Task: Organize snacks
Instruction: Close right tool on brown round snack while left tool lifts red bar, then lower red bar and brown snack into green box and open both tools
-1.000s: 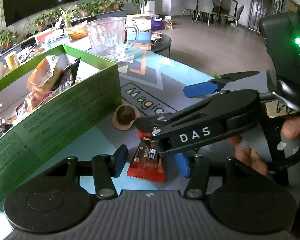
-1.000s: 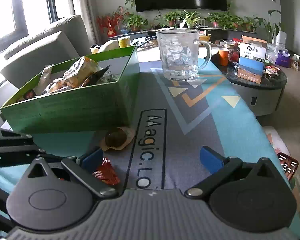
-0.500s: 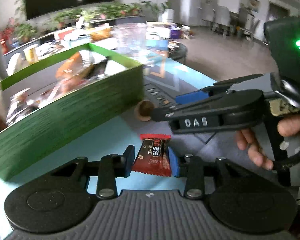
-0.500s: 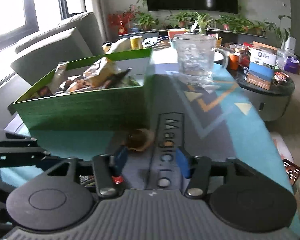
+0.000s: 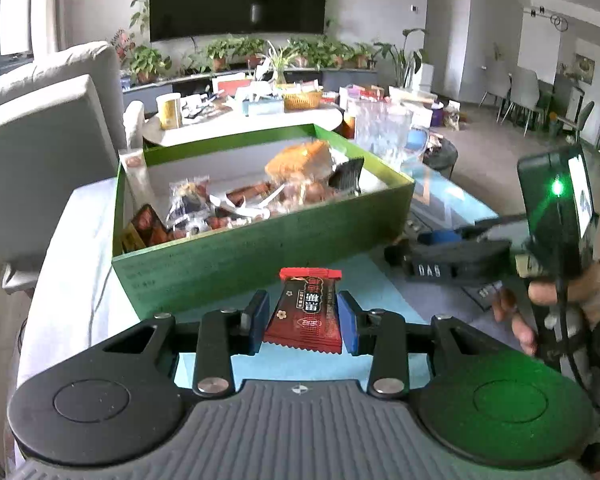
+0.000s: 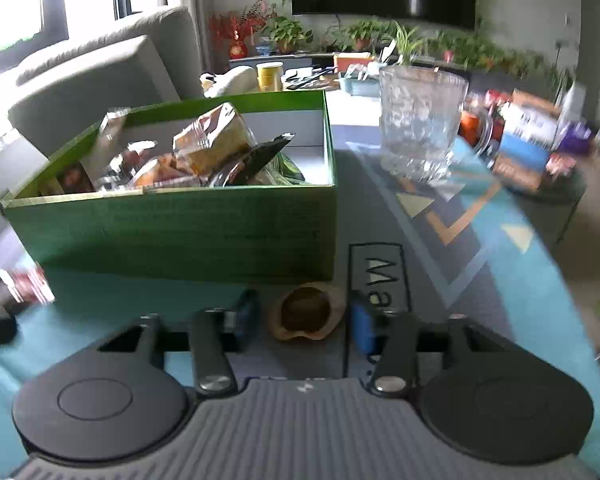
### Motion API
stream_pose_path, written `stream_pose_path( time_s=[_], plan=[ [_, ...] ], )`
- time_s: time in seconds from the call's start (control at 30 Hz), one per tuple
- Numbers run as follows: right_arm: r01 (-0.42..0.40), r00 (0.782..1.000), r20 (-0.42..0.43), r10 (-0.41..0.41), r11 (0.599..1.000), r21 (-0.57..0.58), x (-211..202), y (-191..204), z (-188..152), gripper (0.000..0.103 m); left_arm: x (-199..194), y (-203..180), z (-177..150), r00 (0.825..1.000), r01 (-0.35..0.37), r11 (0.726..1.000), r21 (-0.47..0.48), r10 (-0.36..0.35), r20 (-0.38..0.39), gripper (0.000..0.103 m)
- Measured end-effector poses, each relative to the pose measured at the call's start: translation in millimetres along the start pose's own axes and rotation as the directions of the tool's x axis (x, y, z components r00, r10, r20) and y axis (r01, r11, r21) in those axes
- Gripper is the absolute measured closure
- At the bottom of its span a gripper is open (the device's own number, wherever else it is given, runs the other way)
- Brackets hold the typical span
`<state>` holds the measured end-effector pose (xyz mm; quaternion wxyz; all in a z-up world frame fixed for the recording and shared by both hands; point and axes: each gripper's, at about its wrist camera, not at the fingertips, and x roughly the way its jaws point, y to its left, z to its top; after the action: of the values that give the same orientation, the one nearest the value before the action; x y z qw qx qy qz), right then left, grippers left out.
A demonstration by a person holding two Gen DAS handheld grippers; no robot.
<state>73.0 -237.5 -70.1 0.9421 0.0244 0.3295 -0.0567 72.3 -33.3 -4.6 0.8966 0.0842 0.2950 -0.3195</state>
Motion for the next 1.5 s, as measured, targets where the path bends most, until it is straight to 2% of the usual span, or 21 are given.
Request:
stream_pose_path(
  time_s=[0.17,0.3,0.43,0.6,0.77,0.93,1.03,1.1,1.17,1.23,1.27,1.5],
  plan=[
    [-0.015,1.0,0.017,0.015,1.0,-0.001,-17,-6,-2,0.061,-3,2,11,0.999,0.012,1.0,0.011,-0.012,0.041,0.069],
    [-0.023,0.995,0.099,0.026,0.999,-0.033,-47,-6,4,0.061,-8,5,23,0.996,0.019,1.0,0.008,-0.02,0.088,0.069],
    [-0.052,0.979,0.195,0.062,0.997,-0.057,-66,0,24,0.061,-9,11,41,0.99,-0.017,1.0,0.019,0.015,0.139,0.069],
    [-0.074,0.959,0.266,0.098,0.993,-0.097,-61,14,53,0.061,-2,23,62,0.982,-0.057,0.998,0.012,0.054,0.179,0.068],
    [-0.105,0.945,0.297,0.139,0.986,-0.128,-50,29,75,0.061,10,36,77,0.975,-0.099,0.995,0.005,0.096,0.201,0.068],
    [-0.101,0.943,0.302,0.14,0.985,-0.141,-34,37,89,0.059,29,51,82,0.974,-0.121,0.992,-0.034,0.126,0.189,0.068],
    [-0.089,0.953,0.278,0.121,0.988,-0.124,-21,37,91,0.058,45,55,82,0.98,-0.114,0.993,-0.035,0.119,0.161,0.068],
    [-0.094,0.958,0.257,0.123,0.988,-0.122,-11,38,90,0.056,58,56,83,0.982,-0.145,0.988,-0.049,0.15,0.116,0.068],
    [-0.096,0.973,0.198,0.119,0.988,-0.122,2,38,89,0.053,62,58,82,0.982,-0.166,0.983,-0.074,0.172,0.084,0.067],
    [-0.097,0.977,0.182,0.113,0.991,-0.096,2,36,85,0.043,60,60,78,0.985,-0.137,0.987,-0.081,0.144,0.094,0.062],
    [-0.104,0.974,0.191,0.119,0.991,-0.085,-2,34,82,0.041,59,60,77,0.985,-0.133,0.988,-0.081,0.14,0.097,0.06],
    [-0.098,0.977,0.18,0.111,0.992,-0.078,-12,36,75,0.041,55,53,72,0.986,-0.138,0.988,-0.075,0.144,0.085,0.06]
  ],
)
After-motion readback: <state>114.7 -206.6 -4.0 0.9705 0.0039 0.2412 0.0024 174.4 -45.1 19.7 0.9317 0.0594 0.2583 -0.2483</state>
